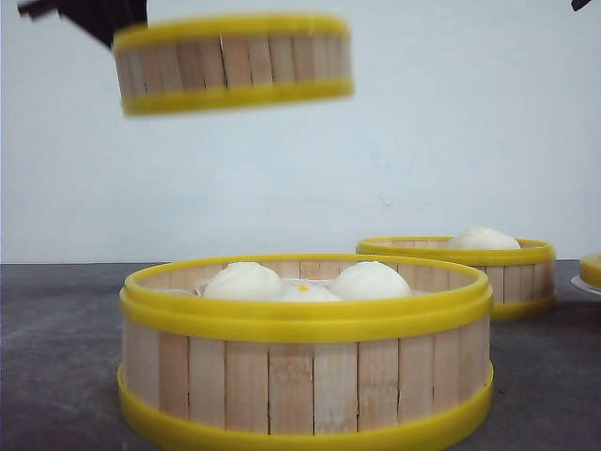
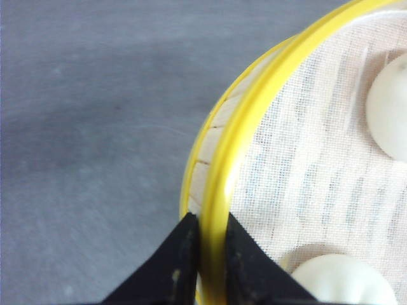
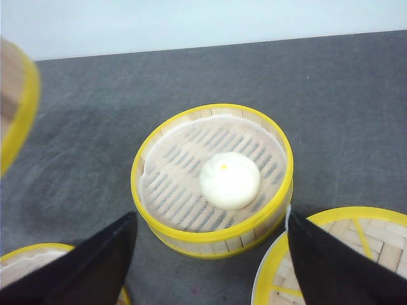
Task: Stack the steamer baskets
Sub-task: 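Lift the grasped steamer basket with the left gripper, then lower the basket onto the nearest basket and open left gripper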
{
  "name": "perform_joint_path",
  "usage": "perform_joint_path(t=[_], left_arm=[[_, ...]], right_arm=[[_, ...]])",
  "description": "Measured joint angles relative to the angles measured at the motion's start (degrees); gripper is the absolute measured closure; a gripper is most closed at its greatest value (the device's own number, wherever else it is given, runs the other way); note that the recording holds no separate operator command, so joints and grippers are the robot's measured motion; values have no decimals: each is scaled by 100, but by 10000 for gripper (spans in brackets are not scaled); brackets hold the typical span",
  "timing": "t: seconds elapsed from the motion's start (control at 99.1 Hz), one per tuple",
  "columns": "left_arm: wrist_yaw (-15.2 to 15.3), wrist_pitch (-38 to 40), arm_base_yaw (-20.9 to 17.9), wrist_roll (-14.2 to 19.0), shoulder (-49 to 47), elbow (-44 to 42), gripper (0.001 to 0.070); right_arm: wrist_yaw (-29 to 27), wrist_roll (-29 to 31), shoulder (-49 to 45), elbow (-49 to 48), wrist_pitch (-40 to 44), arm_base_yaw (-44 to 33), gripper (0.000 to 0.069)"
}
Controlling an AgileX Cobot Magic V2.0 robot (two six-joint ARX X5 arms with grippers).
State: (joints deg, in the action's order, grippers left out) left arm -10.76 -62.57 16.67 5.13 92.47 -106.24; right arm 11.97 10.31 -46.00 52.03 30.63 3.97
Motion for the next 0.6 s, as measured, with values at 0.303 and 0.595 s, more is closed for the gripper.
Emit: perform_joint_path(t=[0.303,0.595], left_arm=[[-11,-710,750,-114,-313,13,685],[387,-595,1340,-107,-313,461,685]], right_arm=[[0,0,0,0,-131,0,235],[0,0,0,0,-131,0,235]])
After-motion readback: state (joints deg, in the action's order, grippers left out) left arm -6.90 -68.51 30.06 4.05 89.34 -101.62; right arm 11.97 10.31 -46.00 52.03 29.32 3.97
